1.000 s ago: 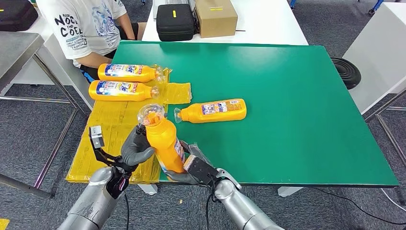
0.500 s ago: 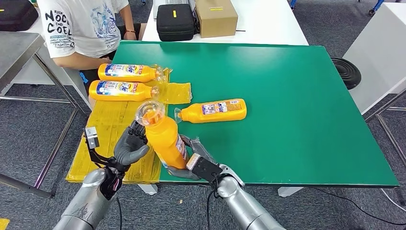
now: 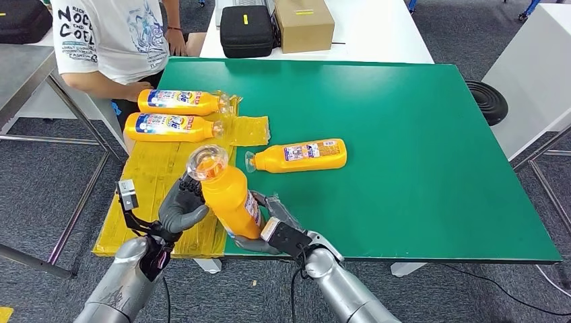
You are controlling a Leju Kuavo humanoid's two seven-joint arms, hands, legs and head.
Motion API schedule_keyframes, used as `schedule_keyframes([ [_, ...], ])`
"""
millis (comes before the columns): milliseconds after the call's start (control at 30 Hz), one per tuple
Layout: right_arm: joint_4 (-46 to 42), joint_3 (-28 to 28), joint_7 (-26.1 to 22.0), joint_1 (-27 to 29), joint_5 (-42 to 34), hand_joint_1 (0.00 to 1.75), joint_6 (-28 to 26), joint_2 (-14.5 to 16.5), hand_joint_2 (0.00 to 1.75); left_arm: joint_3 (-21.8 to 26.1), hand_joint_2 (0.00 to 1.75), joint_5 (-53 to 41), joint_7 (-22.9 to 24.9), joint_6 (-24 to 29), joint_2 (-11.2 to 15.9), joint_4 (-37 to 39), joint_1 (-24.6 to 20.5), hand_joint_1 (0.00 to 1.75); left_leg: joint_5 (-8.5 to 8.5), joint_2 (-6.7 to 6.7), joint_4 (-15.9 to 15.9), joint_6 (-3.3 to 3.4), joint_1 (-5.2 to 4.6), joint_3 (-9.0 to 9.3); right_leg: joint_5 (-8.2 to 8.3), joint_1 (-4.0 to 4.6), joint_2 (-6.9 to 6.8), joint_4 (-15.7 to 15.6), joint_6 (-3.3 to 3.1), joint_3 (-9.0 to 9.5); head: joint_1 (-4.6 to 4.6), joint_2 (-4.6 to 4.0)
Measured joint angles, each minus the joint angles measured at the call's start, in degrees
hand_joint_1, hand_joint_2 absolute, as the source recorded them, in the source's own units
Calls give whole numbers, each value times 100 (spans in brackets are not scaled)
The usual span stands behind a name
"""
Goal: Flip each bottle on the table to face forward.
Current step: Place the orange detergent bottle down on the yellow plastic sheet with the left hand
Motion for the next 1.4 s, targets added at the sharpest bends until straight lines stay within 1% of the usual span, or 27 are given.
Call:
schedule_keyframes([
  [200,46,-1,0,0,-134,175,39,-9,175,-10,175,-166,-93,-222,3,-636,238,0,0,0,0,0,0,0,0,-1,0,0,0,0,1,0],
  [367,-32,-44,0,7,-304,175,39,-64,175,-11,175,-352,-182,-257,34,-1112,404,0,0,0,0,0,0,0,0,-1,0,-1,0,0,1,0],
  [600,-285,-340,0,83,-352,175,39,-131,175,79,175,-484,-204,-274,48,-1438,509,0,0,0,0,0,0,1,0,0,0,-1,0,0,1,0],
  [700,-342,-467,0,100,-242,175,57,-144,175,103,175,-557,-178,-269,48,-1472,502,0,0,0,0,0,0,1,0,-1,0,-1,0,0,1,0],
  [833,-343,-557,0,122,36,175,106,-107,175,104,175,-796,-87,-72,43,-1469,474,0,0,1,0,0,0,1,0,0,0,-1,0,-1,1,0],
  [1033,-342,-623,0,163,136,175,109,-44,175,104,175,-944,-52,82,36,-1457,451,0,0,1,0,0,0,1,0,0,0,-1,0,-1,1,0],
  [1233,-318,-627,0,169,345,175,136,13,175,58,175,-1617,55,686,34,-1369,386,0,0,1,0,0,0,2,0,0,0,-1,0,-1,1,0],
  [1400,-250,-627,0,169,379,175,136,67,175,-66,175,-1897,32,865,33,-1342,376,0,0,1,0,0,0,1,0,0,0,-1,0,-1,-1,0],
])
